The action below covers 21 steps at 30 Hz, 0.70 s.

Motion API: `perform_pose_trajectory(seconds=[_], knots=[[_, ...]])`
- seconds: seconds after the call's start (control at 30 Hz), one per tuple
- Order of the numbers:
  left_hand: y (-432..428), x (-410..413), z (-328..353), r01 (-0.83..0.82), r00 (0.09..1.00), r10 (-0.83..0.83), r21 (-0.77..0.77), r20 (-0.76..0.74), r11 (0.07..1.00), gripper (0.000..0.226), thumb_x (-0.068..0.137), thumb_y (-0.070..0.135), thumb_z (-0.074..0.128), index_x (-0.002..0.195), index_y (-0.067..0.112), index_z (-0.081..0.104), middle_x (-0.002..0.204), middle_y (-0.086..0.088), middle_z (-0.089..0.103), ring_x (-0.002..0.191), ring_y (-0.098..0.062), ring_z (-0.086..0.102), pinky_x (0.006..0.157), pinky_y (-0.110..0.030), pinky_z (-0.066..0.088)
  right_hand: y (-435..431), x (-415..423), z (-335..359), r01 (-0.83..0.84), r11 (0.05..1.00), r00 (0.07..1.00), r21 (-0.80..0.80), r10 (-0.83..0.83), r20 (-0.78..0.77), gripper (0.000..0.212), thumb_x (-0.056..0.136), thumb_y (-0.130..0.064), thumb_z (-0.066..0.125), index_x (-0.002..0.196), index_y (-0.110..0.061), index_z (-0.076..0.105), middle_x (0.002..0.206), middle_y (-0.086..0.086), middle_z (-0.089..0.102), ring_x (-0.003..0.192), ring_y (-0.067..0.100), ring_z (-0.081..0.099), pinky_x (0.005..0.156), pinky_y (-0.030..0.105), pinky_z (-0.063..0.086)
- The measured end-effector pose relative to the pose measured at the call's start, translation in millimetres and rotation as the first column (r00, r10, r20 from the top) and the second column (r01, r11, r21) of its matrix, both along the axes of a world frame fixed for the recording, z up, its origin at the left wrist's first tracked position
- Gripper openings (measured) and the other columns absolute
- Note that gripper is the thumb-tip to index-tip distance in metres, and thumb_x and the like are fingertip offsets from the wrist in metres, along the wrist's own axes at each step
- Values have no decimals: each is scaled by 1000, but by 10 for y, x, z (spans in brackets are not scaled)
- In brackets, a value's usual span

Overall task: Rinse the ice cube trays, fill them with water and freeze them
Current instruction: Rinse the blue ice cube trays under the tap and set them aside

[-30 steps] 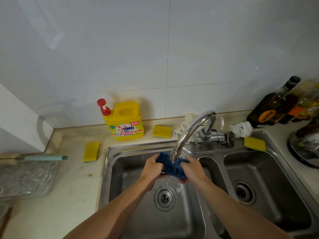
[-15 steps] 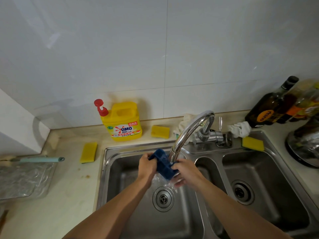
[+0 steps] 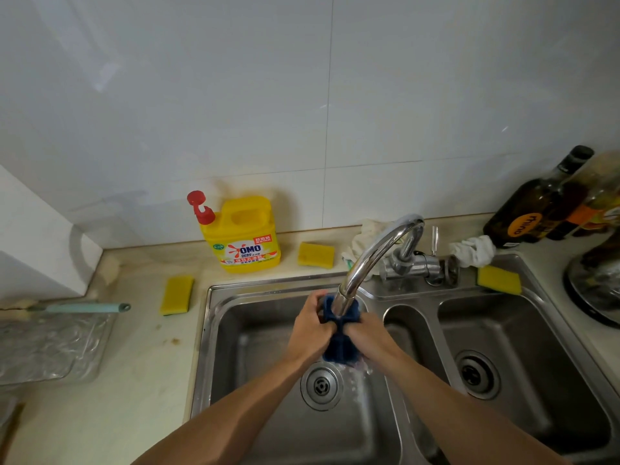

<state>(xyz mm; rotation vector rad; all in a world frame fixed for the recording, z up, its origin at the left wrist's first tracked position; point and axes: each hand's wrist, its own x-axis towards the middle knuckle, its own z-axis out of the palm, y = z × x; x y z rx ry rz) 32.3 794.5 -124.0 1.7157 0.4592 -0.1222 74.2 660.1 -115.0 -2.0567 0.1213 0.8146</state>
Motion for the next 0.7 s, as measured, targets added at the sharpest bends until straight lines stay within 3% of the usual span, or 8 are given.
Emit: perform_pose_trajectory(seconds=[0.1,0.2,0.23,0.33,0.43,0.5,0.63,0.7], knots=[[7,49,-31,-61,996,63,23,-61,998,51,81,-1,59,128,20,55,116,2,66,109,-13,63,100,-36,51,46,-28,23,-29,999,995,-29,31,93,19,93,-16,57,75,-13,63,73,5,66,64,18,62,57,29,50],[31,76,-65,-94,971,82,-44,-223,995,23,91,11,62,114,13,61,108,-6,70,99,-19,68,86,-35,57,54,-14,30,42,997,996,67,-47,73,25,99,-33,61,88,-11,65,83,9,72,60,20,71,47,25,53],[25,78,-68,-89,966,77,-37,-245,995,13,95,15,59,107,12,65,103,-7,72,94,-19,70,81,-33,58,62,-6,39,65,995,995,75,-70,72,24,98,-35,63,91,-12,65,87,9,72,61,20,73,46,26,55],[-3,96,-68,-87,969,84,-3,-234,996,21,99,30,59,98,11,68,94,-7,74,89,-20,72,81,-36,59,80,1,40,95,992,992,88,-102,75,15,95,-30,66,104,-19,60,97,5,69,73,20,74,49,30,59],[52,106,-73,-104,972,108,29,-208,994,18,95,24,60,97,8,68,92,-10,74,89,-26,72,85,-44,60,70,-6,71,119,969,988,216,-137,71,40,87,-25,72,120,-34,52,103,1,70,83,18,74,57,36,63],[125,103,-78,-71,974,64,-24,-216,997,14,96,17,58,98,9,69,93,-11,74,88,-26,72,85,-44,60,51,25,127,136,947,985,291,-160,61,42,87,-26,73,121,-39,52,104,2,71,86,15,75,64,36,64],[250,113,-38,58,959,-94,-143,-267,988,18,87,21,65,100,12,73,96,-16,75,86,-27,69,80,-42,55,-12,73,220,176,926,984,333,-162,-70,22,99,-21,63,120,-18,65,110,15,71,95,28,73,71,42,65],[248,106,-26,16,948,-99,-263,-303,965,27,85,32,66,104,14,74,101,-16,76,91,-29,72,75,-39,57,-44,74,210,171,938,985,302,-155,-75,19,101,-21,61,114,-10,70,108,19,70,92,32,74,68,41,64]])
